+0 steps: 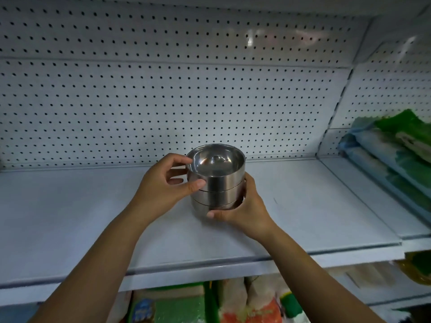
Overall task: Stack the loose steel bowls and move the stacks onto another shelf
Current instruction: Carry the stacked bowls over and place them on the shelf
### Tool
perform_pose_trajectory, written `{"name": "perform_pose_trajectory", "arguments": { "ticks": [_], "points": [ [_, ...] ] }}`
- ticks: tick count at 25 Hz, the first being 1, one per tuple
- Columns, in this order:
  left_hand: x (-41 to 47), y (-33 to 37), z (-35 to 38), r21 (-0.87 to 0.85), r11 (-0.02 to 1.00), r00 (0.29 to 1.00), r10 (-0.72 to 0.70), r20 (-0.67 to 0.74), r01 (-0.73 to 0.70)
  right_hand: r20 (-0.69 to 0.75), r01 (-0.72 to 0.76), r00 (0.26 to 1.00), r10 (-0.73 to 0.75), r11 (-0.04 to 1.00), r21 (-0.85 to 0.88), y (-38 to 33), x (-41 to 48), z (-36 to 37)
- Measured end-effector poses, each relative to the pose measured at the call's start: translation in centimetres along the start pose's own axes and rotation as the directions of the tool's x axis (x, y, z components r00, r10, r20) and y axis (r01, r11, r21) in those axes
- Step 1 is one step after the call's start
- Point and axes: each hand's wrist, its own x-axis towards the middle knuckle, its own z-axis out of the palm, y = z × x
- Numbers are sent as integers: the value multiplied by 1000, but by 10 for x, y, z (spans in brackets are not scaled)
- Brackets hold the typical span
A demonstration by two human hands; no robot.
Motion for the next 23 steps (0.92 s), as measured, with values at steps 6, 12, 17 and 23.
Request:
{"name": "perform_pose_trajectory", "arguments": {
  "ticks": [6,12,17,23],
  "points": [
    [6,-3,25,48,998,999,38,-23,-37,46,-13,999,10,997,71,27,10,-19],
    [-6,-17,51,41,996,987,88,-131,-83,52,1,999,-5,996,85,37,10,-25],
    [-4,-15,45,67,992,990,110,-84,-104,54,-10,999,5,996,89,39,9,-26],
    [1,-14,30,103,989,994,107,-11,-105,53,-41,998,39,998,43,34,10,-21]
  ]
}}
